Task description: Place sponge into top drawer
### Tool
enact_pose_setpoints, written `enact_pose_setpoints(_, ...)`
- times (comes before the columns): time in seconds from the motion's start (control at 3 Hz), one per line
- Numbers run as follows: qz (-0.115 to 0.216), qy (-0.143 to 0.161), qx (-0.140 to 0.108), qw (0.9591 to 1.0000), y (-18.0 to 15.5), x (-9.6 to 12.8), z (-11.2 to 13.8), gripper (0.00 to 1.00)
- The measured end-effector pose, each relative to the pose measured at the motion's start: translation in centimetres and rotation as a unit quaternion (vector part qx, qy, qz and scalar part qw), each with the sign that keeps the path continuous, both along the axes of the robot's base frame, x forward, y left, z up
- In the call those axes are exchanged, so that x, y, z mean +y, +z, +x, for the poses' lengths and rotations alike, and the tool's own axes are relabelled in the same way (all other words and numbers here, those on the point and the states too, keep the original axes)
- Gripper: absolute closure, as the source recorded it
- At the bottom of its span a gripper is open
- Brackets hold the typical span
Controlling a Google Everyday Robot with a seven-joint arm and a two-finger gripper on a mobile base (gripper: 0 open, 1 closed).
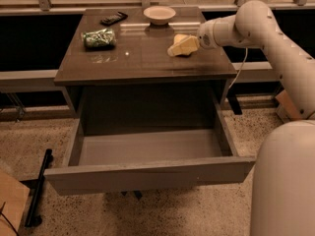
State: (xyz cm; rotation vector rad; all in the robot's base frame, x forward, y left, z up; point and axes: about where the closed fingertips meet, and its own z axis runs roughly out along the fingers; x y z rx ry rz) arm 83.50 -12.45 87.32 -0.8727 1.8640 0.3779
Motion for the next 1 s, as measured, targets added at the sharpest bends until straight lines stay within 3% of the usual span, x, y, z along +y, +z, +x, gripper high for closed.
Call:
enact_pose_setpoints(0.33, -0.001, -0.005, 0.013, 0.9999, -1.7, 0.1, 1.8, 0.00)
enact_pose_setpoints(1.0, -0.002, -0.012, 0.036, 0.9993, -3.7, 0.1, 3.1, 0.41)
